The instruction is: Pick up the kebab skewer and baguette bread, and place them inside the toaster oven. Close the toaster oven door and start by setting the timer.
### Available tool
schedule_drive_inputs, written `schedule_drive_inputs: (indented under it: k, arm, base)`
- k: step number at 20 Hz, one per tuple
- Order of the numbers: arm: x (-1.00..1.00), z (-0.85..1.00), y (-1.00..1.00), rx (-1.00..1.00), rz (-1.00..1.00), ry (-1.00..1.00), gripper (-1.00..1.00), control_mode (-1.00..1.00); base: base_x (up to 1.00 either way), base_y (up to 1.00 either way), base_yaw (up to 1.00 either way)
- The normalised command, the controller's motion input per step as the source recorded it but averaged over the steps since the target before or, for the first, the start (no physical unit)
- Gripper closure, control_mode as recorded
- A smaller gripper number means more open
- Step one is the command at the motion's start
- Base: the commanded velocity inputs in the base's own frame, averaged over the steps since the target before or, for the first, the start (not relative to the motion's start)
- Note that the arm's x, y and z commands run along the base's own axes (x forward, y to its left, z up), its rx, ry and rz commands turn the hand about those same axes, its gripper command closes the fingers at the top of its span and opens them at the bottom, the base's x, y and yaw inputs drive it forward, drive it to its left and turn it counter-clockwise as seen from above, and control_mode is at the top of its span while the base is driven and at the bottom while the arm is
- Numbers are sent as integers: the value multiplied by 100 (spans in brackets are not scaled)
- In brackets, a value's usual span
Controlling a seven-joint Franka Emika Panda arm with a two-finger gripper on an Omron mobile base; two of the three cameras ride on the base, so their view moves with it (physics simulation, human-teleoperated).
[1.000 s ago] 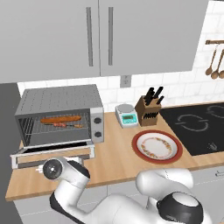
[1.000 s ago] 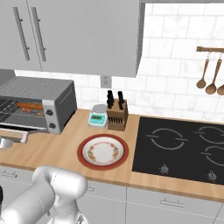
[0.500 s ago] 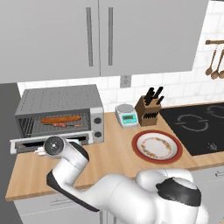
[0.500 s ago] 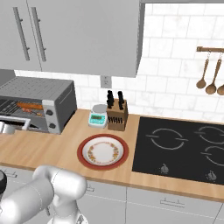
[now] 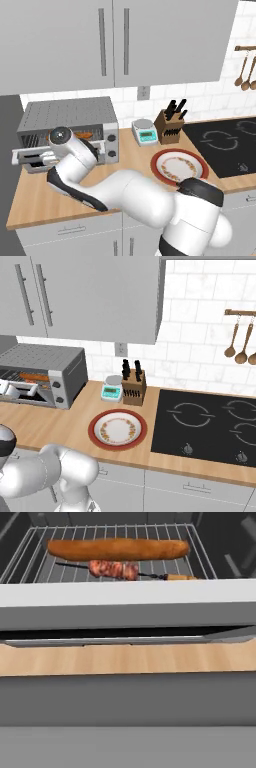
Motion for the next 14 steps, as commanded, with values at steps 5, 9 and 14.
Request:
schedule_drive_inputs:
  k: [5, 9, 14]
  arm:
    - [43, 0, -37, 0, -4, 9, -100, -100]
    - [43, 0, -31, 0, -5, 2, -100, -100]
    - [53, -2, -32, 0, -5, 1, -100, -100]
  base:
    - [0, 0, 0]
    - [0, 0, 0]
    - [0, 0, 0]
